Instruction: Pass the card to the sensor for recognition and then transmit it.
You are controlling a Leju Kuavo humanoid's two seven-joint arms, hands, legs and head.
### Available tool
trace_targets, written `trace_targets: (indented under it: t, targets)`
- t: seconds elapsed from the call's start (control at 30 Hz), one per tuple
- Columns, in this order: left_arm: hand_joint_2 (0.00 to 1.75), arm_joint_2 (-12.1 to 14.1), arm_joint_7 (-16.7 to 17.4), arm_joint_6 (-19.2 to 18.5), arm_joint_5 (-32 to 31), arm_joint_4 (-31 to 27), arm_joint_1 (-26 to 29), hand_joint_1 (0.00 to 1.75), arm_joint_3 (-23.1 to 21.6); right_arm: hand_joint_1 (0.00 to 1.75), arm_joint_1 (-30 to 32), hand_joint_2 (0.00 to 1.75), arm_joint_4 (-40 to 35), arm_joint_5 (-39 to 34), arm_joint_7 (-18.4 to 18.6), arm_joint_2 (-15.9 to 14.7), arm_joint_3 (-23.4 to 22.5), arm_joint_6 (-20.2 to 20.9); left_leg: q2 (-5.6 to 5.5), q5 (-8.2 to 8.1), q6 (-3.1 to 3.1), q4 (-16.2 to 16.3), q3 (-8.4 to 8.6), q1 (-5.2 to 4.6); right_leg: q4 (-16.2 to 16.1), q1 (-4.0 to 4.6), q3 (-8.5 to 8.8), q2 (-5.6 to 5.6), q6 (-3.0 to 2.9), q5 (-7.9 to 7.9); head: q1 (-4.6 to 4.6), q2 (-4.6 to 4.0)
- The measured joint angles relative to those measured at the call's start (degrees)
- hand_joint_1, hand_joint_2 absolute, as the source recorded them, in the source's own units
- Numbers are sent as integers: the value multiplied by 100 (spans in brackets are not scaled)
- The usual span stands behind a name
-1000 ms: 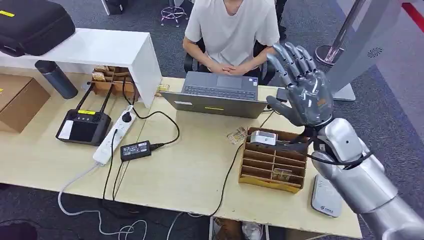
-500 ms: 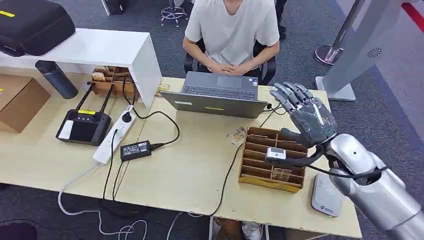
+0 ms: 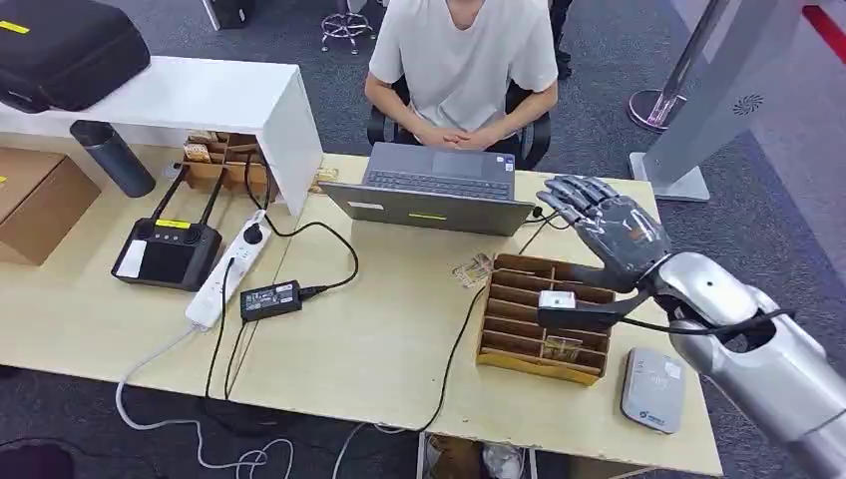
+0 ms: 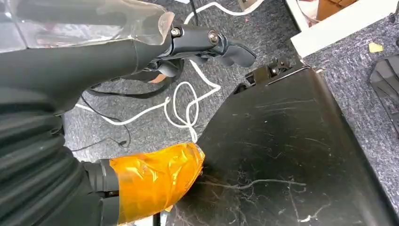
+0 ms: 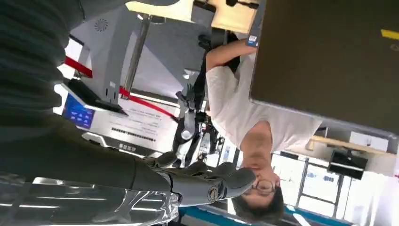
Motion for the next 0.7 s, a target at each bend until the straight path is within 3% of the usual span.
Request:
trace_targets:
  t: [0.27,0.7]
  targets:
    - [175,4,-20,-33,-256,0,-2,0,0,0,-547,175,76,-531,-81,-4,323,691,1,1,0,0,1,1,2,0,-1,1,0,0,2,0]
    - [175,13,-66,-61,-496,0,-4,0,-7,0,-932,175,-11,-821,40,-46,695,705,-1,0,0,0,1,0,0,0,-1,-1,0,0,0,0]
